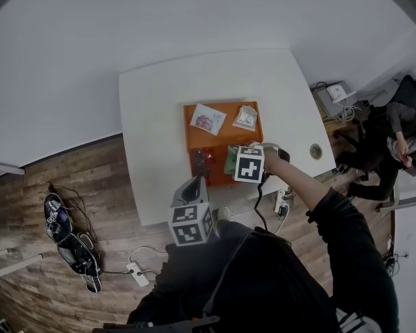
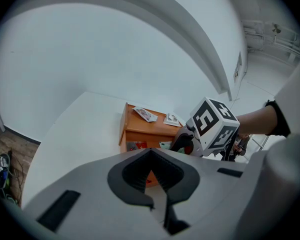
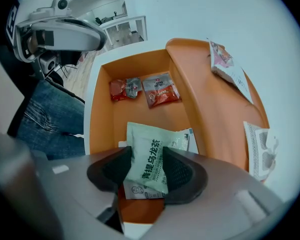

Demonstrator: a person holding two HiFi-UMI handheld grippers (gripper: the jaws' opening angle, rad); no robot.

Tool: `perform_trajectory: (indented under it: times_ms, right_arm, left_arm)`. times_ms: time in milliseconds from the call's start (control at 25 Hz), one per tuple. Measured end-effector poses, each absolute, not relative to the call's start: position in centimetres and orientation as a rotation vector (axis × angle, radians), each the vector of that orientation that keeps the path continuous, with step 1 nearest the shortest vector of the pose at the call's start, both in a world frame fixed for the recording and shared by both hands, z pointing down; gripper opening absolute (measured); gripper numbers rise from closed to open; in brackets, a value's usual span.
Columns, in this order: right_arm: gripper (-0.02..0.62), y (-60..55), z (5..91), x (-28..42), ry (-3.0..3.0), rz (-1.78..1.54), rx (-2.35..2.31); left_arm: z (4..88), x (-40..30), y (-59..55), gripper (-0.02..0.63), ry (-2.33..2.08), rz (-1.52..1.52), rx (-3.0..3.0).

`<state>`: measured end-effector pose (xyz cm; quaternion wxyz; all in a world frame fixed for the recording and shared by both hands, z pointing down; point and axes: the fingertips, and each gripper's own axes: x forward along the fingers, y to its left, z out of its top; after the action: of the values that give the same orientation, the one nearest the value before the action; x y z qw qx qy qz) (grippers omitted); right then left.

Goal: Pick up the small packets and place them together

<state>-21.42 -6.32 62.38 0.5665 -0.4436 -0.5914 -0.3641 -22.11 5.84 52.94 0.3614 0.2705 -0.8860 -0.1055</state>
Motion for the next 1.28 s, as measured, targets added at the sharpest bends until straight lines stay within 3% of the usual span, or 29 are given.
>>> perform_trajectory:
  times_ms: [360, 640, 1280]
  right_arm:
    - [0.109, -6.2, 62.2, -21.5, -1.423, -0.79, -1.042]
    - [0.082, -6.3, 61.4, -21.4, -1.445, -0.747, -1.053]
    - [0.077, -6.2, 52.3, -23.6, -1.626, -0.755, -1.122]
  left_arm:
    - [53.1, -21.8, 5.9, -0.002, -2.282, -0.271, 0.691]
    - [53.1, -21.5, 6.0, -0.002, -2.283, -0.268, 0.686]
    - [52.6, -21.5, 5.8, -0.002, -2.289, -0.251, 0.71]
